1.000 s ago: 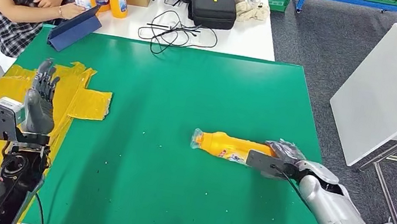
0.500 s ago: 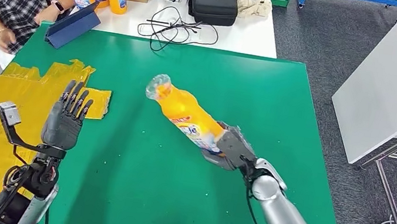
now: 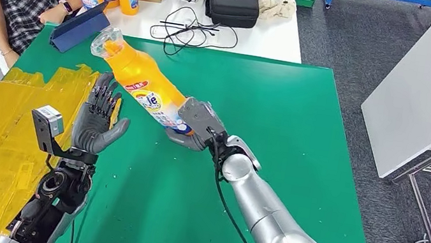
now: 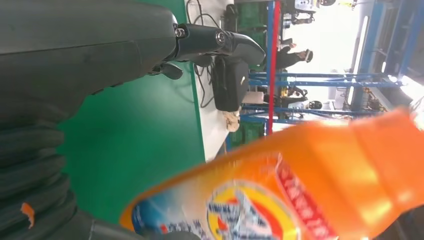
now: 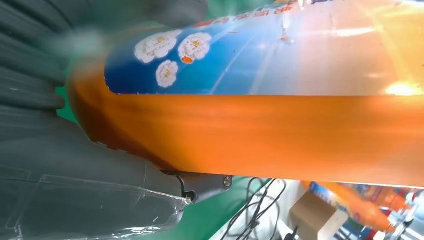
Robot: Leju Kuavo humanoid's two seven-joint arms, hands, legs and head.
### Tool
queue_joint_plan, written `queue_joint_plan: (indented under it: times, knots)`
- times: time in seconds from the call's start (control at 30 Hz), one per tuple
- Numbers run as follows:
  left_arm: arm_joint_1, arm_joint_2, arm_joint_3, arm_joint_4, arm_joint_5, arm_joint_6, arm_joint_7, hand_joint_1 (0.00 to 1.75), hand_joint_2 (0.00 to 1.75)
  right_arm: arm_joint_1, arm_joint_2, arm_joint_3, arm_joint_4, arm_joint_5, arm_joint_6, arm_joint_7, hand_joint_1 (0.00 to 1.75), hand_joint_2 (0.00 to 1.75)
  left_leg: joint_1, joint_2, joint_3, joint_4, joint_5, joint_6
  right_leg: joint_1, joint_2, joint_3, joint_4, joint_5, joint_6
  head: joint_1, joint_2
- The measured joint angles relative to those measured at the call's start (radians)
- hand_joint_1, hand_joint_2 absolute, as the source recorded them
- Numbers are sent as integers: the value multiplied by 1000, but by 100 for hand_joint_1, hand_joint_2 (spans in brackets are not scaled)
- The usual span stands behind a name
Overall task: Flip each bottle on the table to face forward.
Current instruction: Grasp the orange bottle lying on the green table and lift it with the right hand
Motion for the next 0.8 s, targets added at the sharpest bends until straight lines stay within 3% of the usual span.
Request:
queue_joint_plan:
  times: [0.6,0.7,0.8]
  knots:
    - [7,-15,-39,-60,68,-93,38,0,175,-57,85,19,117,31,23,44,175,175,0,0,0,0,0,0,0,0,0,0,0,0,0,0]
    - [7,-15,-37,-60,137,-113,67,0,175,-48,90,84,112,27,0,64,175,175,0,0,0,0,0,0,0,0,0,0,0,0,0,0]
    - [7,-14,-28,-49,218,-128,93,0,175,-21,91,215,88,-16,-49,93,175,175,0,0,0,0,0,0,0,0,0,0,0,0,0,0]
